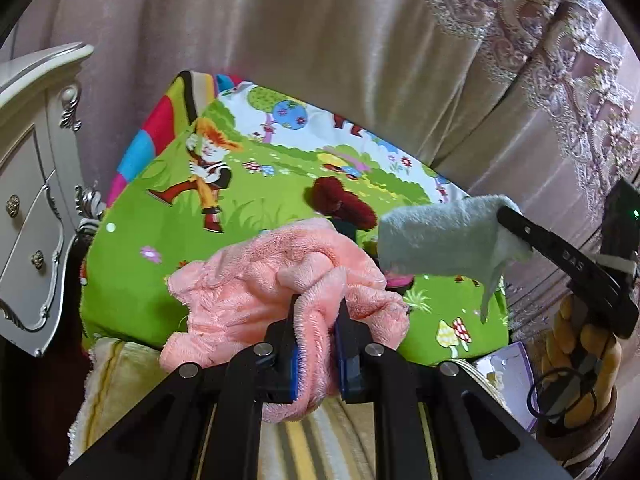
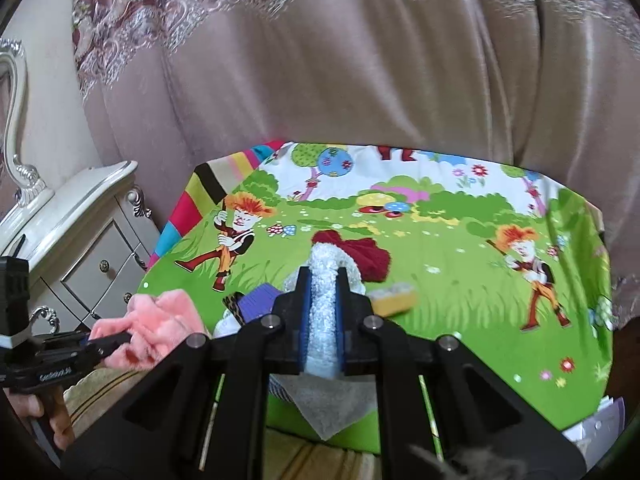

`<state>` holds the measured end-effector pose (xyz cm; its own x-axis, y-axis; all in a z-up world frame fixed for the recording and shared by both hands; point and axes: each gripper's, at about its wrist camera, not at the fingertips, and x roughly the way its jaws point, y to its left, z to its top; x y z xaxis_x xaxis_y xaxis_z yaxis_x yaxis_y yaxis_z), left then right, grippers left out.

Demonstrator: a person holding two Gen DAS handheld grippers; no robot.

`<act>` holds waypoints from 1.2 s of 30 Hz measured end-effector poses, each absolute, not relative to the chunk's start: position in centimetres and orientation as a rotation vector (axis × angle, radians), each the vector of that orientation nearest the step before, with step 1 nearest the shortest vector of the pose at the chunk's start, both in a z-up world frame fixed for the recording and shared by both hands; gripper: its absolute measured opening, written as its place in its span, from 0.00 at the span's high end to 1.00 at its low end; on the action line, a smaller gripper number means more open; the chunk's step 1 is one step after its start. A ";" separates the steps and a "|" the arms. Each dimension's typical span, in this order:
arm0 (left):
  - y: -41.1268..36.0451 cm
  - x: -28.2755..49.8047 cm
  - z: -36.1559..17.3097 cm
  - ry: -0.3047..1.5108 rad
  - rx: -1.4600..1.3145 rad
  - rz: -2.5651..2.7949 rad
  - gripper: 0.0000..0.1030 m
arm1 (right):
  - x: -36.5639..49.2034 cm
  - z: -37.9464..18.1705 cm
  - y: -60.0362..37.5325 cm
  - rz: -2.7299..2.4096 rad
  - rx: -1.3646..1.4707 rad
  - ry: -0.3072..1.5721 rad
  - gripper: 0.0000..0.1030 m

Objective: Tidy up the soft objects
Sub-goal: 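Carry the pink towel and white cloth to the box and release both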

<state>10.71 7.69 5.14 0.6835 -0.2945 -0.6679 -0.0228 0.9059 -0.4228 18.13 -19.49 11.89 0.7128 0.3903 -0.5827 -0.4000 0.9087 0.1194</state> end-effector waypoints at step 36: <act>-22.1 8.3 6.4 0.930 -0.066 -0.665 0.87 | 3.3 7.5 -50.1 -0.143 0.234 0.718 0.87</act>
